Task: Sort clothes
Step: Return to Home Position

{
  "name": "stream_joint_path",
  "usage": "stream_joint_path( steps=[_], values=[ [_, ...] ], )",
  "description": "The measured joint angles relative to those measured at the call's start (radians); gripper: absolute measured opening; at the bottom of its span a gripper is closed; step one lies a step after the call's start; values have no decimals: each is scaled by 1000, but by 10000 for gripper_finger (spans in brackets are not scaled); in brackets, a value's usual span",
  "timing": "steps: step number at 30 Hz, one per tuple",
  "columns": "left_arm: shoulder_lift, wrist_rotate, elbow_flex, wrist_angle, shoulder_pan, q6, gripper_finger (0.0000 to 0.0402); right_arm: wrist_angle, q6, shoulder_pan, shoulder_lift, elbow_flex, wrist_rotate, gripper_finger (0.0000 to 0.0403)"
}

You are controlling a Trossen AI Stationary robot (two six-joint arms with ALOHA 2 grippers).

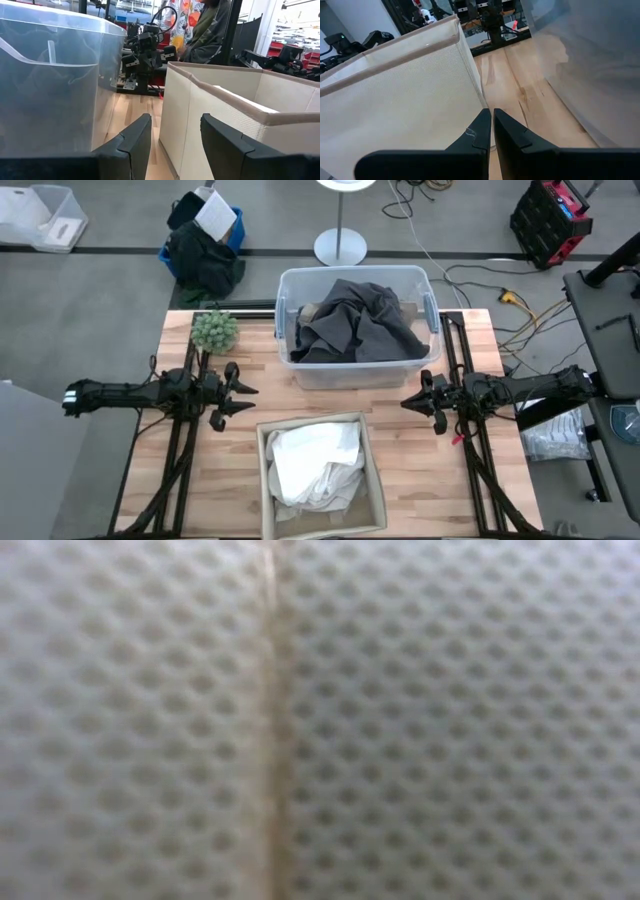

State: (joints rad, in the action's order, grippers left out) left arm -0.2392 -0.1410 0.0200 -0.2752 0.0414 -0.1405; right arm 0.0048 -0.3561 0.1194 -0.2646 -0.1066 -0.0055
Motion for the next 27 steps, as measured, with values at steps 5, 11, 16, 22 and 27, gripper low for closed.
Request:
stream_joint_path(
  steps=[5,11,16,22,27],
  values=[
    [-8,0,0,0,0,0,151,0,0,0,0,0,0,13],
    [-16,0,0,0,0,0,151,0,0,0,0,0,0,13],
    [-22,0,0,0,0,0,151,0,0,0,0,0,0,13],
    [-31,0,0,1,0,0,151,0,0,0,0,0,0,13],
    [-36,0,0,0,0,0,151,0,0,0,0,0,0,13]
  ],
)
